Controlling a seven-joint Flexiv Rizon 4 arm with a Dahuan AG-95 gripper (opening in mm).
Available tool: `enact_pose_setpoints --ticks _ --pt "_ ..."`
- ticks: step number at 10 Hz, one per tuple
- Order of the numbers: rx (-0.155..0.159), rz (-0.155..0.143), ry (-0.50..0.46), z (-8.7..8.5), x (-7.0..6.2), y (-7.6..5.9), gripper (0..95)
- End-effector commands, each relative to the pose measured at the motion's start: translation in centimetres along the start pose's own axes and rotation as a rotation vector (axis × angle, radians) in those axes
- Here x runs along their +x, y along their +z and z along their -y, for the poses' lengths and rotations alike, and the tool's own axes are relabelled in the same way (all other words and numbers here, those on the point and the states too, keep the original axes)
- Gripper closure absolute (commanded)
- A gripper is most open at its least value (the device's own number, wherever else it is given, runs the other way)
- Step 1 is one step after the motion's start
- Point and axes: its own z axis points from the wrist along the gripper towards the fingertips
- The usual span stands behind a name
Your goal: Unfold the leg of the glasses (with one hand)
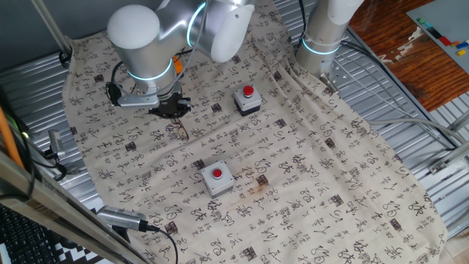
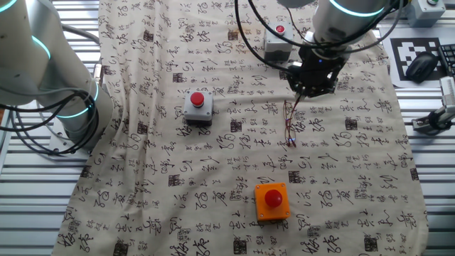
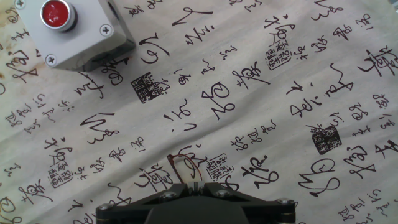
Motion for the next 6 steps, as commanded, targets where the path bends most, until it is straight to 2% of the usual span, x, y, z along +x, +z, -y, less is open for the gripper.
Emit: enact_pose_setpoints --ticks 1,6 --pt "-0.001 -0.002 -0.005 0.1 0.3 -0.1 95.0" --pt "-0.001 -0.001 -0.038 0.3 2.3 0.1 95.0"
